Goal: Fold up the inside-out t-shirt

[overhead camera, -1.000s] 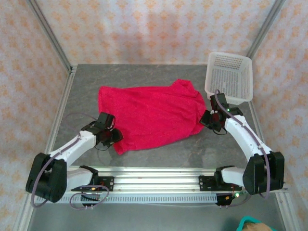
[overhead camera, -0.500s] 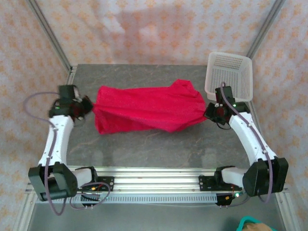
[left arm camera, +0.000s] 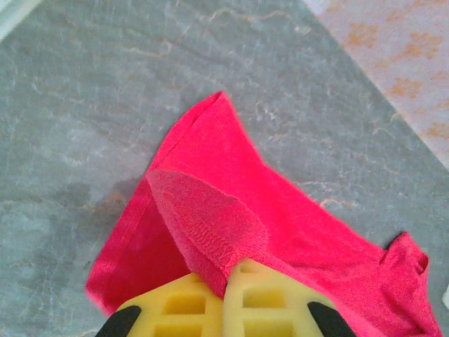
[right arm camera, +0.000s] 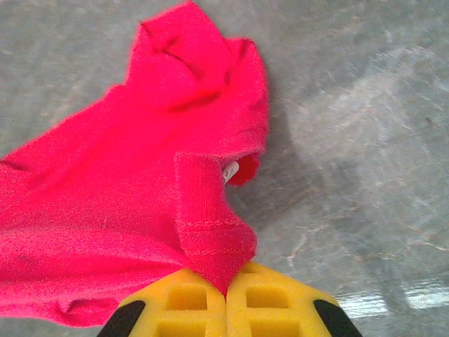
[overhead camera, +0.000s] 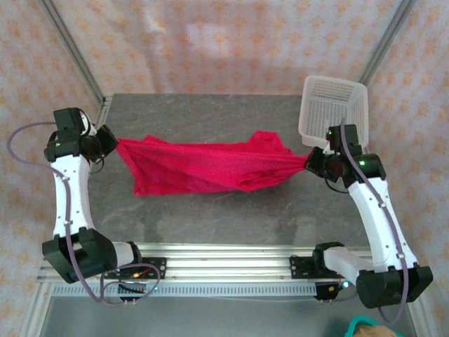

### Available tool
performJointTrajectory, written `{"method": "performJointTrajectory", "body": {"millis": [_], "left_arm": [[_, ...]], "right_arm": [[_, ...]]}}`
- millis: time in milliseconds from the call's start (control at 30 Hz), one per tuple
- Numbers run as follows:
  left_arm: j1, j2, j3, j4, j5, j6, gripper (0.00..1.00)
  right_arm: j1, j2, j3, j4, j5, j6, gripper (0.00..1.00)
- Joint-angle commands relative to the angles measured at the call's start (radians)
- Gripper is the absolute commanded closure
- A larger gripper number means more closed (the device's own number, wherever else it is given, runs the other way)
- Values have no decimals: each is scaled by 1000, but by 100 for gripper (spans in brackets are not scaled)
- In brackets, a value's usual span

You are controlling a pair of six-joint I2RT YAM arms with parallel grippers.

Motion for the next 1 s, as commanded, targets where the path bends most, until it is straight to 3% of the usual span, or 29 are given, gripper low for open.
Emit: {"method": "performJointTrajectory", "body": {"millis": [0, 133, 267, 333, 400, 533, 667, 700, 733, 800, 833, 967], "left_arm": [[-70, -11, 14, -14, -62, 39, 100], [-261, 128, -2, 1, -195, 80, 100], [-286, 198, -18, 71, -358, 91, 99], [-285, 169, -30, 108, -438, 79, 71], [-286, 131, -39, 133, -477, 56, 56], [-253, 89, -62, 145, -438, -14, 0], [-164, 47, -195, 320, -123, -72, 0], [-171, 40, -207, 339, -79, -79, 0], [-209, 24, -219, 365, -52, -78, 7], [-351, -11, -235, 381, -98, -67, 28], [-464, -26, -247, 397, -134, -68, 34], [-881, 1, -280, 467, -307, -132, 40]], "right_arm": [[-9, 8, 14, 5, -40, 8, 100], [-10, 149, -58, 179, -23, 30, 100], [-10, 363, -45, 280, 5, 35, 100], [-10, 440, -19, 291, -1, 32, 100], [-9, 476, -11, 311, -10, 33, 100], [-9, 489, 2, 320, -1, 29, 100], [-10, 499, 12, 309, 25, 15, 100], [-10, 503, 12, 309, 32, 14, 100], [-10, 511, 12, 307, 38, 12, 100], [-12, 526, 12, 304, 51, 9, 100], [-12, 529, 8, 306, 57, 9, 100], [-15, 521, -25, 323, 58, 19, 100]]}}
